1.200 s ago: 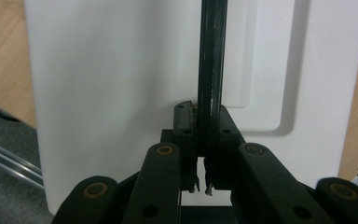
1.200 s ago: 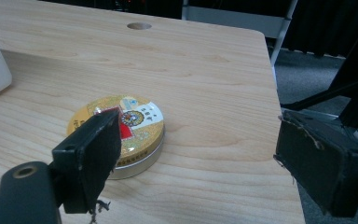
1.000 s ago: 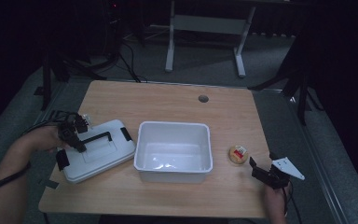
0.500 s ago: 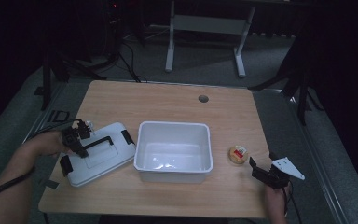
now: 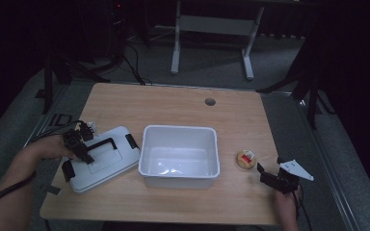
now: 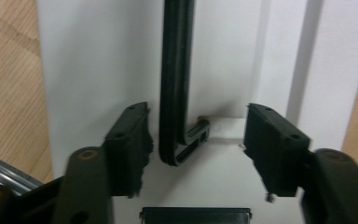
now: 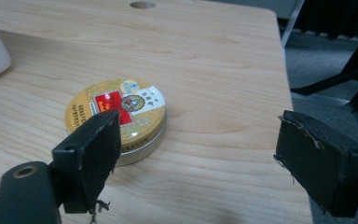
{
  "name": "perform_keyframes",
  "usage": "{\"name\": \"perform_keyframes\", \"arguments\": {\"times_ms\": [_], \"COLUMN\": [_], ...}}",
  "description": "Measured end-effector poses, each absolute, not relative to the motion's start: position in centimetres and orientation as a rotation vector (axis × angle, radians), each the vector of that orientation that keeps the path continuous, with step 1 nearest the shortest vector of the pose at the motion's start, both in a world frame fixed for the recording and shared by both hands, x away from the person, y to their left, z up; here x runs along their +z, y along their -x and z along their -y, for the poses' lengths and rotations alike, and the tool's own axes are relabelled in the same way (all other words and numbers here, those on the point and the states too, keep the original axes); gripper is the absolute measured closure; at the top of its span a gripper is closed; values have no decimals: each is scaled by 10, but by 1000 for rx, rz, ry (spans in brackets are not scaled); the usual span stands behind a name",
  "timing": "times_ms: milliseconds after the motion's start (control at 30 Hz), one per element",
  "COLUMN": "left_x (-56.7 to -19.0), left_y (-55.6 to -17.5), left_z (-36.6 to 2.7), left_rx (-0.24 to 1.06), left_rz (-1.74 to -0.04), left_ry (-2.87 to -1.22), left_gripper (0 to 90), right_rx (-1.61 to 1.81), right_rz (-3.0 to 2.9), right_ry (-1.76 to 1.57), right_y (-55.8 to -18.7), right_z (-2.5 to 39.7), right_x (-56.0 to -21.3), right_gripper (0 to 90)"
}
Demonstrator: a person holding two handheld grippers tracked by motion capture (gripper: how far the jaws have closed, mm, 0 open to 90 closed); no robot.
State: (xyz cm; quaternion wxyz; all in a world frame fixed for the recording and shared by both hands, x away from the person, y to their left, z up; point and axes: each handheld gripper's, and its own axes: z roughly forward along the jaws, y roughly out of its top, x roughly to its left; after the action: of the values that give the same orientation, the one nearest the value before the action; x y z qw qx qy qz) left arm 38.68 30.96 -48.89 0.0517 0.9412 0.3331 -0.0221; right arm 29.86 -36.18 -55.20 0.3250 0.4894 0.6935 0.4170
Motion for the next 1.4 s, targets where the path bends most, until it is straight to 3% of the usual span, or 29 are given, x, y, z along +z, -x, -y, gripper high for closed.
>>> {"name": "perform_keyframes", "arguments": {"times_ms": [233, 1067, 1400], "left_x": [-487, -482, -481], "left_y": [-387, -385, -383], "left_z": [-313, -315, -318], "left_rx": [-109, -121, -127], "left_rz": [-1015, -1003, -1023], "left_ry": [-2836, -2861, -2860], "left_gripper": [273, 269, 269], "right_rx": [1024, 733, 503], "right_rz": [-1996, -2652, -2882], "right_ry": [-1278, -1026, -895], "right_y": [-308, -331, -344], "right_z": [360, 366, 355], "right_x": [-550, -523, -506], "right_gripper": [138, 164, 111]}}
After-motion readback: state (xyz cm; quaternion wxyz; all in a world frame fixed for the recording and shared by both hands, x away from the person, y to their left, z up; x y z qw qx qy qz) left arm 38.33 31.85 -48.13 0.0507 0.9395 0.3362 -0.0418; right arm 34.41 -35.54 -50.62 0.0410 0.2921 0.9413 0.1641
